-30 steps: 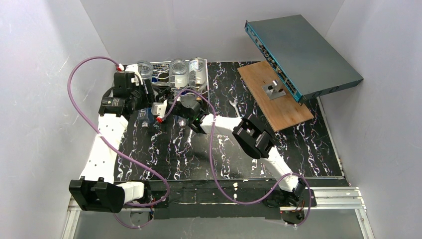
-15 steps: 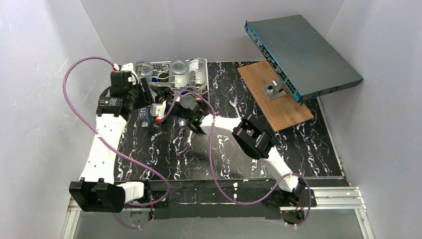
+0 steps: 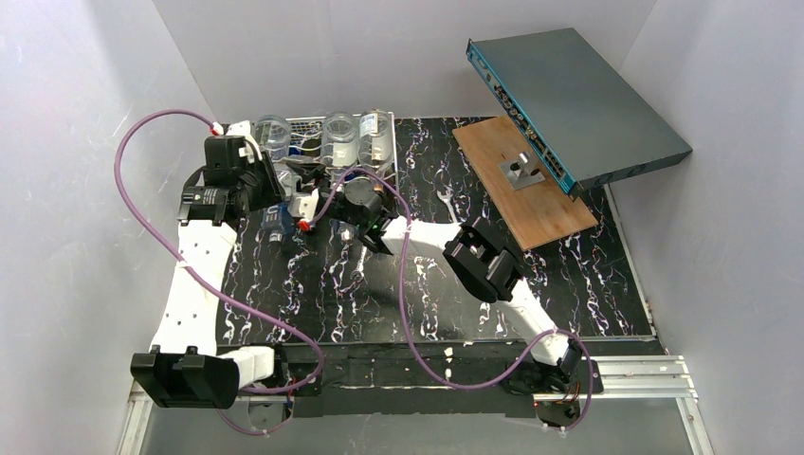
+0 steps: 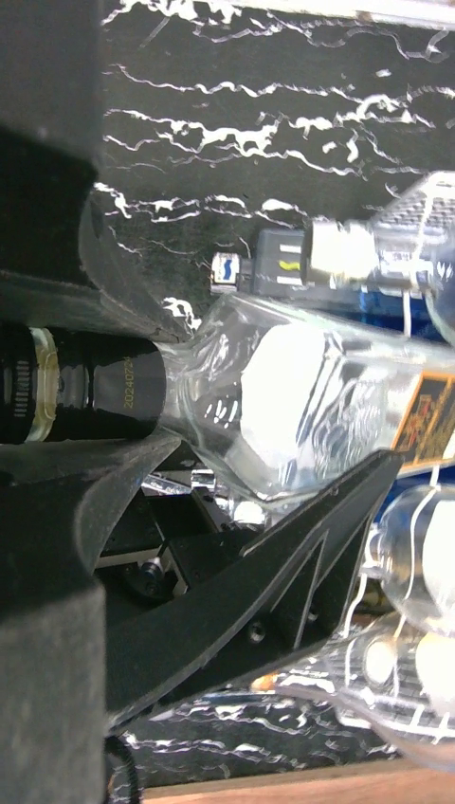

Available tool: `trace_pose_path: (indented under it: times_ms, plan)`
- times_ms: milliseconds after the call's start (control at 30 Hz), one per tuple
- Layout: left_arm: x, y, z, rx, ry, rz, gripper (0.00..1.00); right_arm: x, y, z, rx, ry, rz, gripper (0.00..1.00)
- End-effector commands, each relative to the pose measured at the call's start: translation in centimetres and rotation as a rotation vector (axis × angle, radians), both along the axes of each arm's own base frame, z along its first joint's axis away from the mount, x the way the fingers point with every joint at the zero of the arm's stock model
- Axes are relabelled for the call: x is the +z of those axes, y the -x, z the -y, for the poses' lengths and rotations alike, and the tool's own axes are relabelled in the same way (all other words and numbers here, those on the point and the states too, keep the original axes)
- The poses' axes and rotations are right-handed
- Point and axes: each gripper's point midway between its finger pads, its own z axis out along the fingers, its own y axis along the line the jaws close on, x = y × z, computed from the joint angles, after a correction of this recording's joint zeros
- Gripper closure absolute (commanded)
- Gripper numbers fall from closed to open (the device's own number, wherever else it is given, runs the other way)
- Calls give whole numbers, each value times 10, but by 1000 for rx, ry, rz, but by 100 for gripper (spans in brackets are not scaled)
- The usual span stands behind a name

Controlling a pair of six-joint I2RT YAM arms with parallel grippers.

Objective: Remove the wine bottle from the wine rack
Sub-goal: Pick up the wine bottle from the wine rack.

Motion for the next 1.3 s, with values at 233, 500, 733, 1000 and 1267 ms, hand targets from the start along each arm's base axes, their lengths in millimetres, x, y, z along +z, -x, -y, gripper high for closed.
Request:
trace_pose_path:
  times_ms: [233,500,733,1000,1267]
  plan:
    - [33,1,-2,-20,-26,71,100,50,7,2,8,-93,69,65]
    - [52,2,12,-87,26,105,100,62,12,10,4,-120,85,32]
    - [59,7,20,-110,64,118,100,66,21,17,14,-124,88,10]
    - [62,21,24,-130,80,120,100,71,39,14,53,-118,85,6]
    - [67,41,20,-121,61,128,100,66,52,7,84,-51,61,27]
